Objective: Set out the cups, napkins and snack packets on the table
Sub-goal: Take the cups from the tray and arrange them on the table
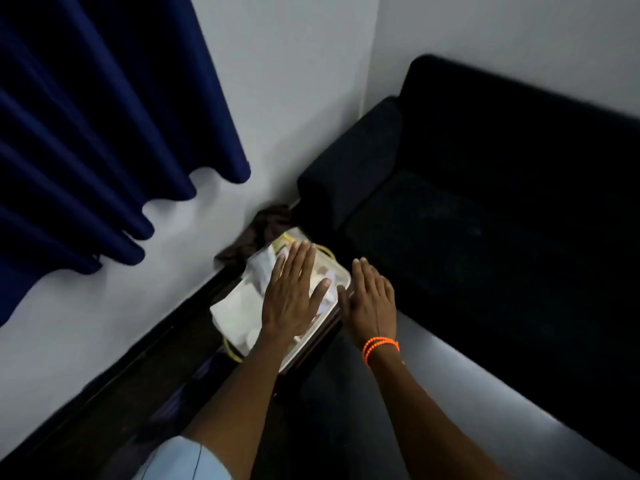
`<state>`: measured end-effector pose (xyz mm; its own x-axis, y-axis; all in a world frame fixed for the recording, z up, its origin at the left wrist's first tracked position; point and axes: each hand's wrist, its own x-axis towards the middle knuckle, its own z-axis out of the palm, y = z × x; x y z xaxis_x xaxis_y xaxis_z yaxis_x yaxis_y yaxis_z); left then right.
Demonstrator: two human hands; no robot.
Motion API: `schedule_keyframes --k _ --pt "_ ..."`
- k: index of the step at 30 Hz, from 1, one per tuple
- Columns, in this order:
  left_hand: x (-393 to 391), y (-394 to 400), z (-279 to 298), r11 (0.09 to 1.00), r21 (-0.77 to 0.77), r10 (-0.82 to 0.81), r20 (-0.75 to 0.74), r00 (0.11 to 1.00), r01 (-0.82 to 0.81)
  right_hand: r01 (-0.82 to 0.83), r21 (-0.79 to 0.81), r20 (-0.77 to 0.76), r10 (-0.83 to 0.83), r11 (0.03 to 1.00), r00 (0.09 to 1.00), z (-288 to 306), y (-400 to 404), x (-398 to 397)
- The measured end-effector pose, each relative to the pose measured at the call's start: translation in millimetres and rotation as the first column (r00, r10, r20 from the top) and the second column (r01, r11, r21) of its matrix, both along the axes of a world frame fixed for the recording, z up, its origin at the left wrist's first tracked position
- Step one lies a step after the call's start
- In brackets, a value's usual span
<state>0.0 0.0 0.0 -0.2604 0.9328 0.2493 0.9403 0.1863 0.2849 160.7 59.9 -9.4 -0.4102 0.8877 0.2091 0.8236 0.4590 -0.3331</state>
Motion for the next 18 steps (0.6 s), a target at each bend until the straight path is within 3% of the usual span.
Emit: schedule_keyframes --k 2,6,9,11,14,18 --pt "-18.2 -26.8 -40.2 0.992 -0.077 0.104 0.078 0.991 -0.098 -0.050 -0.089 0.002 0.050 0.995 0.999 -42.7 -23.9 -17.7" --pt "-47.4 -83.1 -114.6 0.925 -0.271 0.300 0.088 0.950 -0.267 -0.130 -0.271 0.024 0.142 0.954 0.990 -120.7 -85.8 -44.2" --pt "-55.6 -92.5 -143.9 0.871 -0.338 0.404 0.077 0.911 -0.358 -0.185 -0.293 0.001 0.194 0.938 0.981 -152.2 -110.9 -62.1" --pt "-58.0 -92.4 -158.6 0.844 -0.377 0.470 0.175 0.865 -0.382 -0.197 -0.284 -0.023 0.198 0.938 0.980 -163.7 -120.5 -74.4" --pt "-62.6 -86.7 -165.9 0.797 -0.427 0.590 0.398 0.702 -0.427 -0.191 -0.292 -0.059 0.182 0.937 0.982 -174.0 -126.3 -92.1" --pt "-70.1 -81.2 -160.5 0.707 -0.492 0.708 0.498 0.501 -0.508 -0.135 -0.430 -0.105 0.099 0.893 0.989 -177.5 -131.3 -106.1"
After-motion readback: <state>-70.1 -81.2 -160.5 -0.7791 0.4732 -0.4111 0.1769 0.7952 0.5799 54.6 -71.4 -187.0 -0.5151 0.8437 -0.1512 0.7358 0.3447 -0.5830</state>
